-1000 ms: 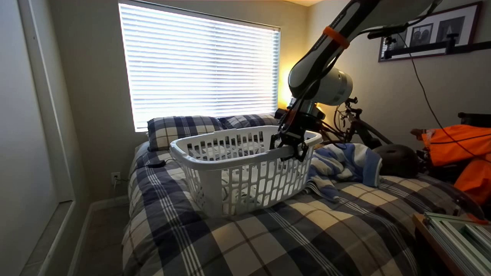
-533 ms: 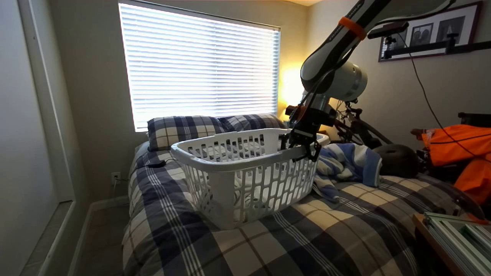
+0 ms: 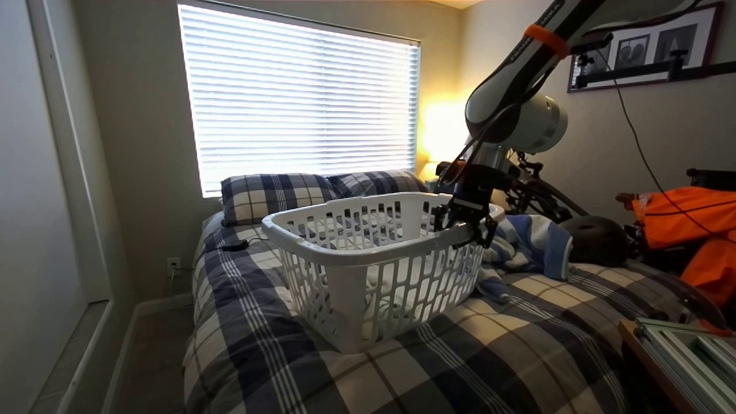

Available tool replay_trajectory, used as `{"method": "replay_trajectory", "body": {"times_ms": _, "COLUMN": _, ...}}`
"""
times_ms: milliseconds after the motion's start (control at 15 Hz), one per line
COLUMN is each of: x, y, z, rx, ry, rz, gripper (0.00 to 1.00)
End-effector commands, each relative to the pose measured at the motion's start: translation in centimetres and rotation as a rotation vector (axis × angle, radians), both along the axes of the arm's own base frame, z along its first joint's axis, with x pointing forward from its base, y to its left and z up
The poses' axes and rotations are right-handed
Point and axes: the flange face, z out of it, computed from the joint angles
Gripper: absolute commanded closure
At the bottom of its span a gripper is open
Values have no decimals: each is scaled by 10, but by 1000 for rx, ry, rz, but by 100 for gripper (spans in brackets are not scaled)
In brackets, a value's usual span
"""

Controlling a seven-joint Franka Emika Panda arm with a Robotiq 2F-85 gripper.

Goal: Move the basket

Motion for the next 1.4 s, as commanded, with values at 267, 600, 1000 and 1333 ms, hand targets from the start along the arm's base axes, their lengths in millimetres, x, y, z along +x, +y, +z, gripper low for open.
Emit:
{"method": "replay_trajectory", "body": {"times_ms": 267, "x": -29, "y": 41, "z": -11, "rx": 1, "ry": 94, "rz": -52, "gripper": 98}}
{"method": "replay_trajectory", "body": {"times_ms": 600, "x": -32, "y": 50, "z": -12, "rx": -17, "ry": 120, "rz": -36, "gripper": 98}}
{"method": "replay_trajectory", "body": {"times_ms": 1000, "x": -42, "y": 52, "z": 12, "rx": -42, "ry": 142, "rz": 177, "gripper": 42}}
{"method": "replay_trajectory", "body": {"times_ms": 1333, "x": -59, "y": 50, "z": 38, "rx": 26, "ry": 329, "rz": 346, "gripper": 6}}
